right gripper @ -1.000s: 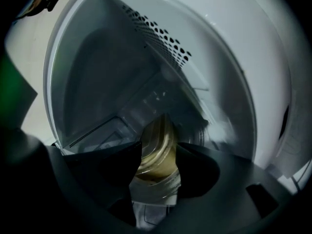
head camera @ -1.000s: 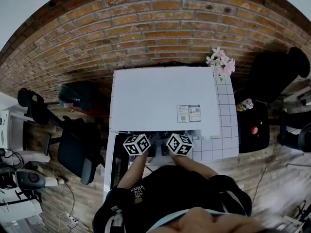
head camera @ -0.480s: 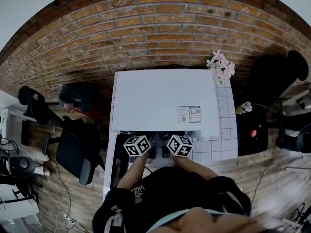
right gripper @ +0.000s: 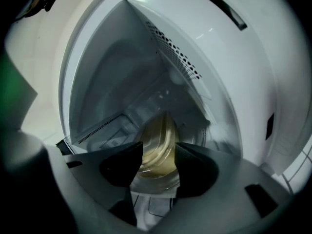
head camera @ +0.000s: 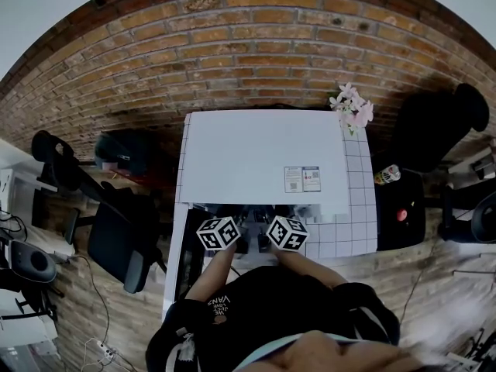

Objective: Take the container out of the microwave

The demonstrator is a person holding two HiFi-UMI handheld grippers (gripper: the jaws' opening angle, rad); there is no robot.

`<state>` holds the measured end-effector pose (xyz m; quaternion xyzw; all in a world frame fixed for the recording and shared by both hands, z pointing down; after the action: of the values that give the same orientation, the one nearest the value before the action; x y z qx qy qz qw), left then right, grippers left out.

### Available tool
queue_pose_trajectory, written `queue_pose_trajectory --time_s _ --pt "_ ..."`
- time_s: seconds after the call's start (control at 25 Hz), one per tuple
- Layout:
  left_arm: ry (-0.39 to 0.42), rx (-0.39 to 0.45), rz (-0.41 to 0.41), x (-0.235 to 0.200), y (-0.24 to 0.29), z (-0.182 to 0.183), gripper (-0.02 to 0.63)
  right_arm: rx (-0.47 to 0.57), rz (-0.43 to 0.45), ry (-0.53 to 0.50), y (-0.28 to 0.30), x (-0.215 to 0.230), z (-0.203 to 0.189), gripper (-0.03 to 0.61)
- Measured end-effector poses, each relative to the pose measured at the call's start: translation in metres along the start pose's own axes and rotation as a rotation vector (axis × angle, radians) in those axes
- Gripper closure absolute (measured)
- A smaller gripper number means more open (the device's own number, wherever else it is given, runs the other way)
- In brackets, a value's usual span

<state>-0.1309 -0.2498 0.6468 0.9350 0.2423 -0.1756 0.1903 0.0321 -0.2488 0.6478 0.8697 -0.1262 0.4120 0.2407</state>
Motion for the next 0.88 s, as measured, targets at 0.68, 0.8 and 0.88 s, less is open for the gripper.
queue_pose_trajectory --time_s 0.68,0.8,0.88 --pt "-0.002 0.03 -0.008 0.02 -0.038 -0.011 0.454 0.005 0.018 -0.03 -0.041 -0.01 -0.015 0.377" --pt "-0.001 0.035 -0.011 0.025 -0.046 -0.014 0.454 0.01 0.022 -0.03 -0.049 -0.011 -0.019 0.377" --pt "-0.001 0.037 -0.011 0.028 -0.052 -0.016 0.454 0.011 0.027 -0.03 -0.055 -0.012 -0.021 0.377"
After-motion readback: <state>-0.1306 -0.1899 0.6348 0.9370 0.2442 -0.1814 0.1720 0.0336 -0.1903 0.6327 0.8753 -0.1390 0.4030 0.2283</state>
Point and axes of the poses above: the fingertips, and each gripper's own axes: y forward along the fingers, x to its right, z out of its top, the point moved 8 cm from there along -y, backward along the fingers, and after that the axes turned 15 degrees about y, right-handed, at the moved point
